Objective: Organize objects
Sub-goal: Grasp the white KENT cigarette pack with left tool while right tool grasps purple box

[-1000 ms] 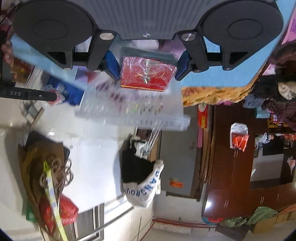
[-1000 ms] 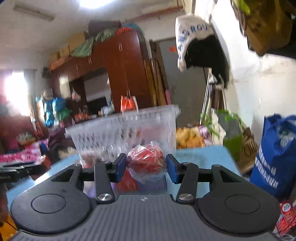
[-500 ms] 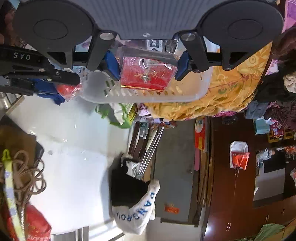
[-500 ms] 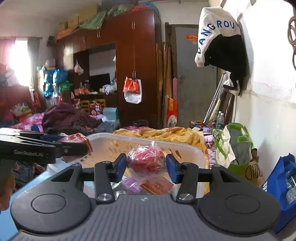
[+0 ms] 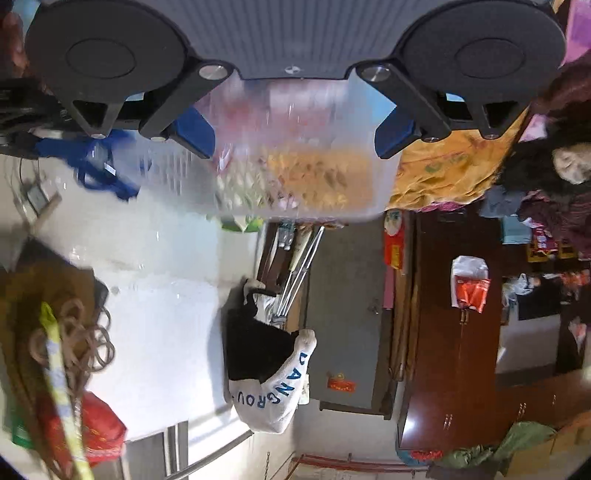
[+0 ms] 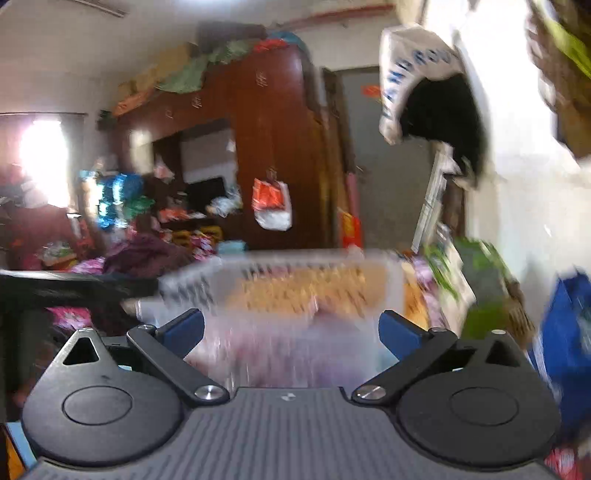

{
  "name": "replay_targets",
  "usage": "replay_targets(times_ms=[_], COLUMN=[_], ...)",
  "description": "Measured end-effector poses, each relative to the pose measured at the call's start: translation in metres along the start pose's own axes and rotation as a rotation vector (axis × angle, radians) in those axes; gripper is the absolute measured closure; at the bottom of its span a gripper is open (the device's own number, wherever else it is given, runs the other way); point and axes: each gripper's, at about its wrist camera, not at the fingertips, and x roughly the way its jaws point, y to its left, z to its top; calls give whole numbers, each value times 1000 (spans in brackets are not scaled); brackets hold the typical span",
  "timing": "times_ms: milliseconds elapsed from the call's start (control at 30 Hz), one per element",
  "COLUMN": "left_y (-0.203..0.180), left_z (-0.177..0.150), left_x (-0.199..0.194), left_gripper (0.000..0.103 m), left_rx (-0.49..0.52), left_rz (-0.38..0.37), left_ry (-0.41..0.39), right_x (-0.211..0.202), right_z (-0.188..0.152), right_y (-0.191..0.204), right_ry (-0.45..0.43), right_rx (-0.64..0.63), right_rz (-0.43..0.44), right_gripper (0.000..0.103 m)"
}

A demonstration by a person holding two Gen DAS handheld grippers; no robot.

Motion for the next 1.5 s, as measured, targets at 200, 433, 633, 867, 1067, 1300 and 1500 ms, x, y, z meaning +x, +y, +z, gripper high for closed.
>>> replay_targets(times_ms=[200, 433, 633, 867, 1067, 1300, 1500], left_y=[11, 11, 7, -9, -24, -21, -25], left_z=[-66, -79, -89, -92, -96, -101, -108], left_x=[-27, -12, -8, -6, -6, -18, -24], left_gripper=[8, 8, 8, 16, 47, 63, 63], left_rx=[-64, 11, 37, 104, 173, 143, 174], left_rz=[-52, 29, 45, 98, 137, 105, 105], left_ry=[77, 152, 190, 207, 199, 144, 139], right_x=[10, 17, 17, 6, 6, 3, 3], right_z=[-47, -50, -56, -57, -55, -57, -57], right_y=[13, 11, 22, 14, 15, 17, 16], right_ry=[135, 176, 185, 86, 80, 63, 62], right_rx=[-33, -22, -93, -45, -49, -57, -60], right_rz=[111, 108, 81, 96, 102, 99, 99], right_gripper=[5, 39, 60, 60, 60, 60, 60])
